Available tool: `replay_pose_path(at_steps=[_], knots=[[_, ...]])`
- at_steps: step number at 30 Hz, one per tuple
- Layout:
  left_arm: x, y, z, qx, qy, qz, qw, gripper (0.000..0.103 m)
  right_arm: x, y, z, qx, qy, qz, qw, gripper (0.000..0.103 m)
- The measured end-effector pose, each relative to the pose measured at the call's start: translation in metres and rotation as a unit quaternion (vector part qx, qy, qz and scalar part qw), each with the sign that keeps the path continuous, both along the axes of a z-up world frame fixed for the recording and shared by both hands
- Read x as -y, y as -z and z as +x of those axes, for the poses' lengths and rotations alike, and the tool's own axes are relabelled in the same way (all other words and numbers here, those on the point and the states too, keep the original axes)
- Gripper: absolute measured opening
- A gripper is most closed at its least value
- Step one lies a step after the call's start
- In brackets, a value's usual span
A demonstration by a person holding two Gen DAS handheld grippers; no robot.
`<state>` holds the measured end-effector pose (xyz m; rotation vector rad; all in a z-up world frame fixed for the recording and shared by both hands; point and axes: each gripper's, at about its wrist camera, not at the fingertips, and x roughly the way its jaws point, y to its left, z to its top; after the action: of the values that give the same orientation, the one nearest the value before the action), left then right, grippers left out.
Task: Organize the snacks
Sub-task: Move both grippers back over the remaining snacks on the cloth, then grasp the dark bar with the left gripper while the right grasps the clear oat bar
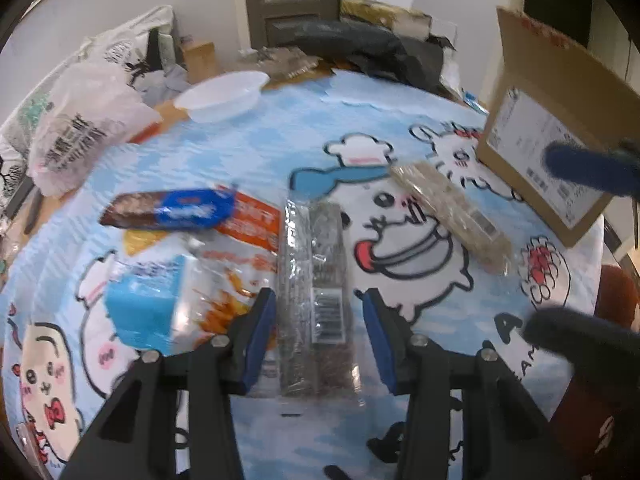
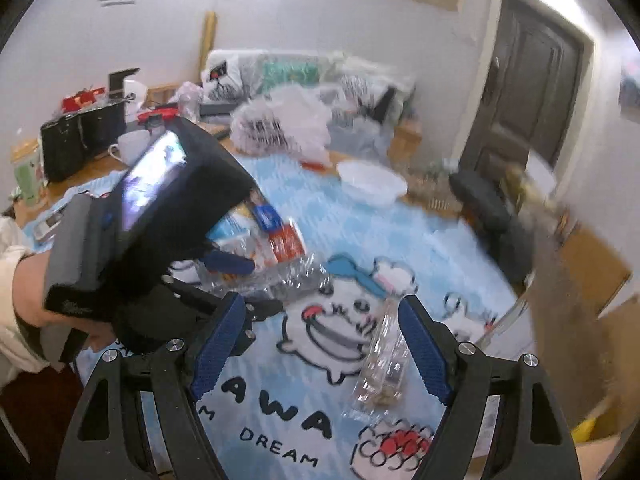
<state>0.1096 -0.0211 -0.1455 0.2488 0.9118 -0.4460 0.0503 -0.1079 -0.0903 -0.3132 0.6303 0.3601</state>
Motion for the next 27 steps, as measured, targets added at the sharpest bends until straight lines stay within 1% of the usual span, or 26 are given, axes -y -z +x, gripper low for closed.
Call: replay_pose_path(at_steps=[3, 6, 10, 13, 15, 16, 18, 20, 21, 23, 25, 27], knots=[[0.005, 0.002, -0.003, 0.011, 0.003, 0.009, 0.9999, 0.038, 0.011, 0.017, 0.014, -0.033, 0.032, 0.008, 0.999, 0.076], [0.005, 0.003, -0.003, 0.006, 0.001, -0.001, 1.0000, 0.037, 0.027, 0.039, 0.028, -0.062, 0.065, 0.016, 0.996, 0.076], [0.007, 0.003, -0.006, 0.011, 0.002, 0.001, 0.9999, 0.037, 0.043, 0.055, 0.040, -0.082, 0.096, 0.025, 0.992, 0.075], [0.005, 0.003, -0.012, 0.009, 0.004, -0.001, 0.9999, 0.037, 0.048, 0.066, 0.050, -0.094, 0.104, 0.020, 0.990, 0.069], [0.003, 0.003, -0.016, 0.006, 0.004, -0.002, 1.0000, 0.037, 0.054, 0.072, 0.056, -0.102, 0.114, 0.028, 0.988, 0.068], [0.002, 0.003, -0.019, 0.003, 0.004, -0.004, 1.0000, 0.037, 0.056, 0.074, 0.059, -0.105, 0.117, 0.034, 0.987, 0.067], [0.001, 0.003, -0.024, -0.004, 0.006, -0.010, 0.9999, 0.037, 0.061, 0.075, 0.064, -0.104, 0.126, 0.045, 0.985, 0.059], [-0.002, 0.003, -0.030, -0.008, 0.004, -0.016, 0.9998, 0.037, 0.064, 0.074, 0.066, -0.102, 0.129, 0.048, 0.985, 0.040], [-0.003, 0.003, -0.033, -0.010, 0.004, -0.018, 0.9998, 0.037, 0.064, 0.073, 0.066, -0.101, 0.129, 0.042, 0.986, 0.036], [-0.005, 0.003, -0.038, -0.014, 0.003, -0.020, 0.9997, 0.037, 0.064, 0.072, 0.064, -0.104, 0.124, 0.041, 0.986, 0.036], [-0.006, 0.003, -0.041, -0.014, 0.004, -0.020, 0.9997, 0.038, 0.064, 0.070, 0.055, -0.112, 0.108, 0.043, 0.987, 0.036], [-0.004, 0.004, -0.041, -0.013, 0.002, -0.015, 0.9998, 0.040, 0.062, 0.070, 0.046, -0.117, 0.093, 0.041, 0.988, 0.036]])
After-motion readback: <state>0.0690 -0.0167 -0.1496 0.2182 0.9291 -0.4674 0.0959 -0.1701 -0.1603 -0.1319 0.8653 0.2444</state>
